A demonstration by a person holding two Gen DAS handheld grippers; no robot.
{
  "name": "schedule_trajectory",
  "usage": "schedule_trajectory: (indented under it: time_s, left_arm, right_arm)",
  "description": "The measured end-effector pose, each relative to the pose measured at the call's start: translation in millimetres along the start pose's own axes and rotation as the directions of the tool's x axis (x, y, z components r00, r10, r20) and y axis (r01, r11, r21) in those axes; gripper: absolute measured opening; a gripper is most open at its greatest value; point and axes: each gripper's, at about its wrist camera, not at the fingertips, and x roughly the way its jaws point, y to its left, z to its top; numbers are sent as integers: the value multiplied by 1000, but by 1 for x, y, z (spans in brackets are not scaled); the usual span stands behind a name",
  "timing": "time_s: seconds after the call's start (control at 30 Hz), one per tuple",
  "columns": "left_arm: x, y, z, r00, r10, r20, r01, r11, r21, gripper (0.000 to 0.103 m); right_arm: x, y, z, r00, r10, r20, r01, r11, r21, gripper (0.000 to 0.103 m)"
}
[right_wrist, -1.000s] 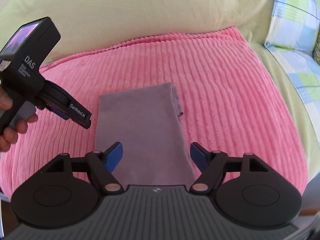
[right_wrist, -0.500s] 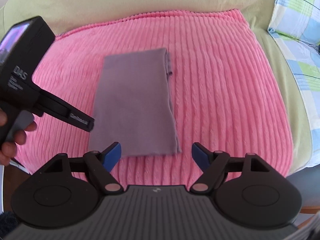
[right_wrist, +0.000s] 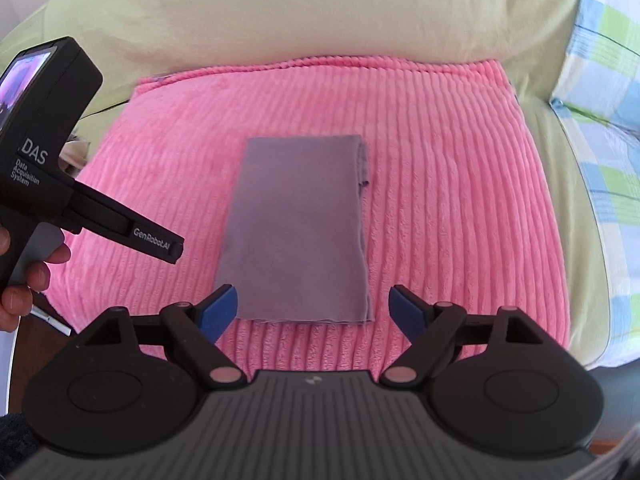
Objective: Fold clothes
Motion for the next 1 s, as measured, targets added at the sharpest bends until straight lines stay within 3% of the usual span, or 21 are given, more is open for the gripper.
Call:
schedule_trajectory:
  time_s: [0.27, 0.63, 1.0]
  left_arm:
    - [-15, 13, -6, 1000, 6, 0, -6, 1000, -25, 60]
    - [-18, -1, 7, 1000, 12, 7, -12, 999, 52, 60]
    - [-4, -19, 15, 999, -46, 1, 46, 997, 65, 60]
  right_arm:
    - [-11, 11, 8, 1000, 23, 14, -22, 999, -40, 81]
    - [-21, 6, 13, 999, 7, 41, -8, 1000, 26, 83]
    - [-20, -15, 13, 999, -48, 17, 47, 997, 55, 83]
